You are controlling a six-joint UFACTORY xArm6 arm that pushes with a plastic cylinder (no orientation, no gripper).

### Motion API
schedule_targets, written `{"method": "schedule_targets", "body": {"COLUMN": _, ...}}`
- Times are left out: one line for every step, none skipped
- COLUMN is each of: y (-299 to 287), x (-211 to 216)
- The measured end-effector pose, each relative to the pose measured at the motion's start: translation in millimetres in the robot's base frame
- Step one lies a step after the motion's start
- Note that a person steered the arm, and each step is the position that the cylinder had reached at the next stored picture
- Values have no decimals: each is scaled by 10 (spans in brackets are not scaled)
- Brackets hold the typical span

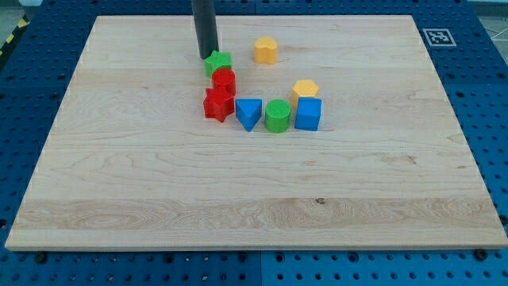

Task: Move your arm to the right of blue cube

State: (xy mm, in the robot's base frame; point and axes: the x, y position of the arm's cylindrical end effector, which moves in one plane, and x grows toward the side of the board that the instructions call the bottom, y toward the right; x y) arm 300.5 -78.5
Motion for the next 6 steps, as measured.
{"method": "schedule_targets", "body": {"y": 72, "x": 34}}
{"method": "schedule_targets", "body": {"y": 135, "x": 58}}
{"method": "schedule_targets", "body": {"y": 135, "x": 60}}
{"method": "schedule_targets", "body": {"y": 136, "x": -233}}
{"method": "schedule_targets", "body": {"y": 189, "x": -635}}
{"method": "schedule_targets", "body": {"y": 459, "x": -817}}
